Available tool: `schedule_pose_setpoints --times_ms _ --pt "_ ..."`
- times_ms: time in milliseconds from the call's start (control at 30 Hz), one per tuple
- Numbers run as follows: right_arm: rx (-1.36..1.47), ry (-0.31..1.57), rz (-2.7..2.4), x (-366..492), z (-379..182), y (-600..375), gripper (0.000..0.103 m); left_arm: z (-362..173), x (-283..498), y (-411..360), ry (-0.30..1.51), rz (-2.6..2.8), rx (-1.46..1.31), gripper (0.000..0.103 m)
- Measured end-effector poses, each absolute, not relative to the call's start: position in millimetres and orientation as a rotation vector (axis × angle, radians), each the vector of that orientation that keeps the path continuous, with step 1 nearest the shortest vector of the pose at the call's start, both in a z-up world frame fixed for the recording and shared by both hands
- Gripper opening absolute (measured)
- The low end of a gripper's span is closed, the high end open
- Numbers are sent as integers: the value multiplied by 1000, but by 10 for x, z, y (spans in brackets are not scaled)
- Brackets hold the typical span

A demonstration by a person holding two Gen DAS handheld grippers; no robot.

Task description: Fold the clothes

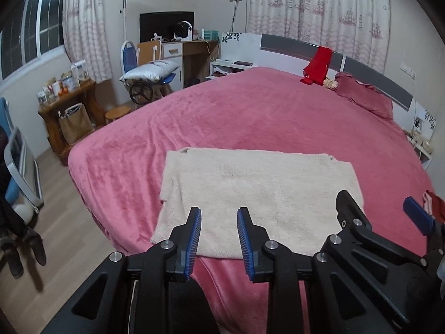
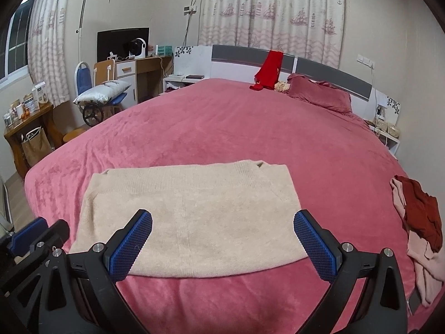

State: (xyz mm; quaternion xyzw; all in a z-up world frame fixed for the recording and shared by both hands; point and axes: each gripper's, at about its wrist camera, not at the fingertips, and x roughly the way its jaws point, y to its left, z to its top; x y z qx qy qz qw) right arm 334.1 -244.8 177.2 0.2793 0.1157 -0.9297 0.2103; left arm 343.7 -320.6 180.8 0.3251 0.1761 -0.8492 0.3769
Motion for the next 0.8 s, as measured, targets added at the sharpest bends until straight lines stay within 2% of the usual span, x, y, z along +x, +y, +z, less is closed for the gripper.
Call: schedule_pose_setpoints --times_ms 300,800 --pt "760 301 -2575 3389 1809 -2434 103 1901 3407 -3014 274 -2112 800 25" --pt "776 301 -2591 3365 1853 -2402 103 1813 3445 -3176 542 -2244 835 25"
